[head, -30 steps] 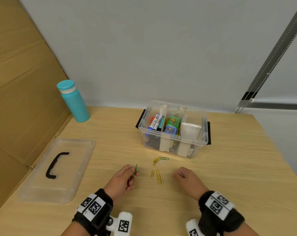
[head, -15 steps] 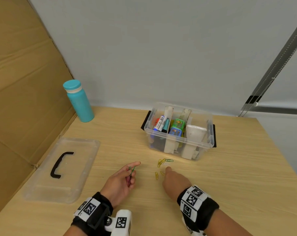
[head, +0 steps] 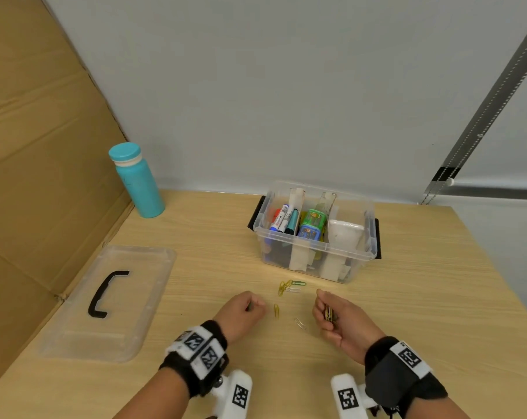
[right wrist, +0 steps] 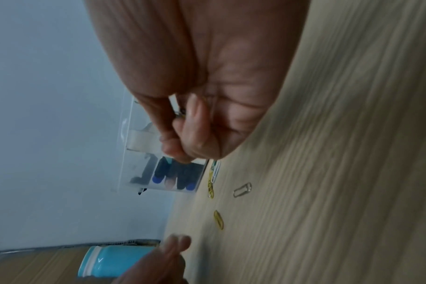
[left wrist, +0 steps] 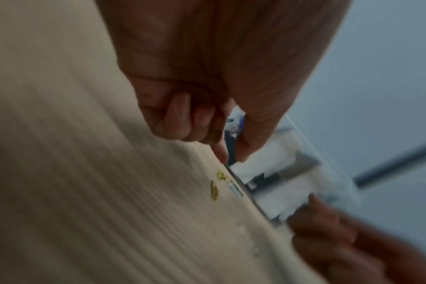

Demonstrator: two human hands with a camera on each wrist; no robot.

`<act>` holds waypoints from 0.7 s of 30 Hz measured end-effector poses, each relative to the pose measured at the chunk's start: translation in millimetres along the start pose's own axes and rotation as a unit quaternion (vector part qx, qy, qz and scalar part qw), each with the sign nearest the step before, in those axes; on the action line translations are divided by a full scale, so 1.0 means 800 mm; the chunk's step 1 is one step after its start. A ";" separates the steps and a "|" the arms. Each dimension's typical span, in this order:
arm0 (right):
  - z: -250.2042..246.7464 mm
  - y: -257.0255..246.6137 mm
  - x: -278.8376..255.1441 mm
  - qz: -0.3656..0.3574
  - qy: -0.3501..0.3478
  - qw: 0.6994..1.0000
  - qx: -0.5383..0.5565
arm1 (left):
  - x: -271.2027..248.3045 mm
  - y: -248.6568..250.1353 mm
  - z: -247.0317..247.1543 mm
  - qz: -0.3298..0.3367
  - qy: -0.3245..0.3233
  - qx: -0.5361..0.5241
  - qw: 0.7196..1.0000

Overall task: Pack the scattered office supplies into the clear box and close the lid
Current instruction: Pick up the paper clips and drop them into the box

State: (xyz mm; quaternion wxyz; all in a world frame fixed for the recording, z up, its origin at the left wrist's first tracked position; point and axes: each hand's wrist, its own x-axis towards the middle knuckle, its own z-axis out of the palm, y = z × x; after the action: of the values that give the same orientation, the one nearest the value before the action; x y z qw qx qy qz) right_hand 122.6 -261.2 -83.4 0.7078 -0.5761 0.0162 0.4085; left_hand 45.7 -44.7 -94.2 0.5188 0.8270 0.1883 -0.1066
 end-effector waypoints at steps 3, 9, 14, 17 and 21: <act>0.001 0.002 0.000 0.009 0.028 0.997 -0.067 | 0.013 0.022 0.011 0.007 0.031 0.171 0.985; 0.012 0.004 0.005 -0.075 0.113 0.824 -0.550 | 0.034 0.038 0.028 -0.028 0.022 0.279 0.960; 0.035 0.016 0.009 -0.074 0.104 0.669 -0.732 | 0.034 0.029 0.034 -0.020 0.040 0.259 0.965; 0.038 0.014 0.017 -0.064 0.092 0.651 -0.751 | 0.031 0.025 0.033 0.000 0.059 0.271 0.961; 0.036 0.008 0.019 -0.006 0.061 0.671 -0.739 | 0.028 0.025 0.032 0.022 0.069 0.307 0.949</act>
State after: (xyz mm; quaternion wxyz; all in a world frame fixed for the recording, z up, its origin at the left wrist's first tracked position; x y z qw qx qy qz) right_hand 116.2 -228.3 -86.2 0.0512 -0.9347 -0.2511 0.2464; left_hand 75.2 -71.0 -97.0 0.2282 0.9554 0.1637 -0.0910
